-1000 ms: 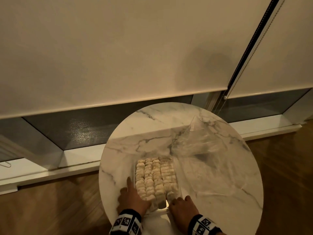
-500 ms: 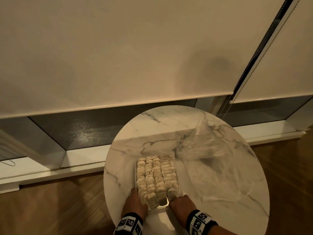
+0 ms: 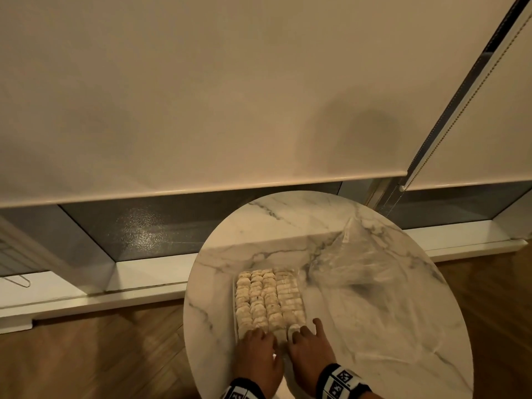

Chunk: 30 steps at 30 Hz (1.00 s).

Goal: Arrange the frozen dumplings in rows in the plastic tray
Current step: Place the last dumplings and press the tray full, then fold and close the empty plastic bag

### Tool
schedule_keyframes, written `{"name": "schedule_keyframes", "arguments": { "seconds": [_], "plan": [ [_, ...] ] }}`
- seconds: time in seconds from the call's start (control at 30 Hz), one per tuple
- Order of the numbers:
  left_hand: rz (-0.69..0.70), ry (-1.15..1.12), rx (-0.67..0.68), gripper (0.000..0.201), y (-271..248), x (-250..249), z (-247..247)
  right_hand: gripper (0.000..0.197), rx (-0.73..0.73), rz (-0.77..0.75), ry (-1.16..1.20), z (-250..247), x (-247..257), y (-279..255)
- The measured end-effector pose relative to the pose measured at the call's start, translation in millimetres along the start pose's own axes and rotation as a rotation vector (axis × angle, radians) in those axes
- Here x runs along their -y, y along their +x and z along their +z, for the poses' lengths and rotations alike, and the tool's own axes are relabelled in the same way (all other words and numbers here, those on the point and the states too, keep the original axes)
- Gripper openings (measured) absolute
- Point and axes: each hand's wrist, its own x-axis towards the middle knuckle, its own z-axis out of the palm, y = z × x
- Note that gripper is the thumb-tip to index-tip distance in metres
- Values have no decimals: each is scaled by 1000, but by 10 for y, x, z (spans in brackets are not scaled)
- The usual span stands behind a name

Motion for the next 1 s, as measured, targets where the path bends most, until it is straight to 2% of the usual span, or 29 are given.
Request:
{"name": "schedule_keyframes", "arguments": {
  "seconds": [0.07,0.17,0.4,0.5,0.6,0.67,0.83,1.0],
  "plan": [
    [77,3,88,46,45,-34,101,48,-11,-10,49,43,3,9],
    [43,-8,129,63,78,-28,201,52,77,28,137,23,-6,7],
    [3,4,119,59,45,21,224,44,101,38,258,59,-61,-26],
    [36,-46,116,61,20,42,224,41,109,9,283,57,-97,-55],
    [64,6,144,51,15,77,230,44,64,-20,380,33,-143,-120],
    [62,37,128,45,33,106,234,50,-18,-29,445,28,-230,-189],
    [40,0,64,40,47,108,180,55,-203,149,577,-36,-613,-386],
    [-55,33,-22,36,66,92,138,48,-184,314,679,140,-890,-479]
  ]
}}
